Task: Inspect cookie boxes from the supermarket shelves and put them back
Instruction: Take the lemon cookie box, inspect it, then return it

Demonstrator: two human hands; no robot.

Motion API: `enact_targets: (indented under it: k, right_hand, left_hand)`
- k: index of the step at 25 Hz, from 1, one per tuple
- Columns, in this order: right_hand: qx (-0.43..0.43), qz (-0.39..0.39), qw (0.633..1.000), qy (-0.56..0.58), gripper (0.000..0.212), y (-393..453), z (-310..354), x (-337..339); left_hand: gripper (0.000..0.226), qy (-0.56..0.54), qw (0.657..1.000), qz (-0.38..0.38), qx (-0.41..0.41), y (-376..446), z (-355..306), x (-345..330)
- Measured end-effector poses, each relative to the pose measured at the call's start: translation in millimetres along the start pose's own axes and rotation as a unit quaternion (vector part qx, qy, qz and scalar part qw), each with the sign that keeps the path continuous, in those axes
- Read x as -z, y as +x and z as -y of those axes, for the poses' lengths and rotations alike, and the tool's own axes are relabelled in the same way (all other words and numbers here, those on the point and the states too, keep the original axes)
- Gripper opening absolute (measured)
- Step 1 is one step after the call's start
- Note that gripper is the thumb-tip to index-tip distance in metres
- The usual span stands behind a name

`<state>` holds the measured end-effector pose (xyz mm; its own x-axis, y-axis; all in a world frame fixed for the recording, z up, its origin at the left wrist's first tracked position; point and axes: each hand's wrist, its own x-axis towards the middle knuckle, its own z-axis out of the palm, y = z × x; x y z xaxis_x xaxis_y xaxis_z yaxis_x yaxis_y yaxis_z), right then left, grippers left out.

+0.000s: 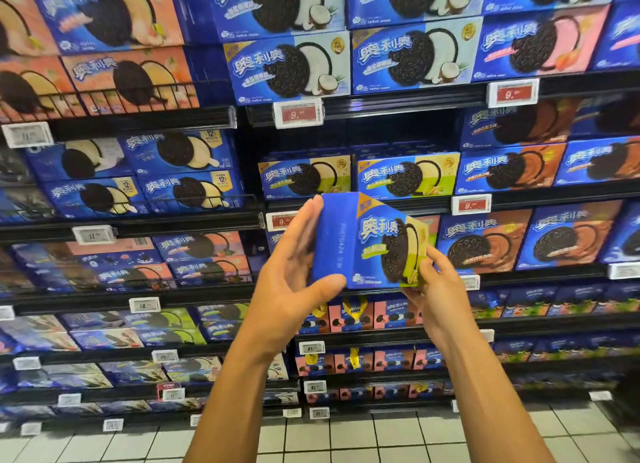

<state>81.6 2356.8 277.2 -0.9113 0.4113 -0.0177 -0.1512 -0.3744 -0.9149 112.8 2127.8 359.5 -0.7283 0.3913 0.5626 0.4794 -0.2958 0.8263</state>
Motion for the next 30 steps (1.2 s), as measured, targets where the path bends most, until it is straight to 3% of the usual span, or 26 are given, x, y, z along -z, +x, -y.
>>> enact_targets:
  k: [4, 9, 20, 25, 30]
  right_hand:
    - [-0.036, 0.045, 0.998, -0.019, 0.027, 6, -10, -6]
    - [-0.024, 0.012, 1.0, 0.015, 0.03, -4, -1, -9]
    - [0.126, 0.017, 0.985, 0.119, 0.024, -49, 44, -29]
    - [0.147, 0.05, 0.982, 0.108, 0.03, -59, 52, -33]
    - [0.201, 0.155, 0.962, 0.103, 0.044, -73, 53, -40]
  left_hand:
    - [0.094, 0.023, 1.0, 0.012, 0.002, 3, 2, -14]
    - [0.094, 0.033, 0.999, 0.018, -0.006, 0, 1, -7]
    - [0.08, -0.056, 0.982, -0.177, 0.021, -13, 18, 36]
    - [0.073, -0.1, 0.974, -0.197, 0.039, -15, 25, 42]
    - [0.059, -0.16, 0.965, -0.188, 0.092, 0, 41, 58]
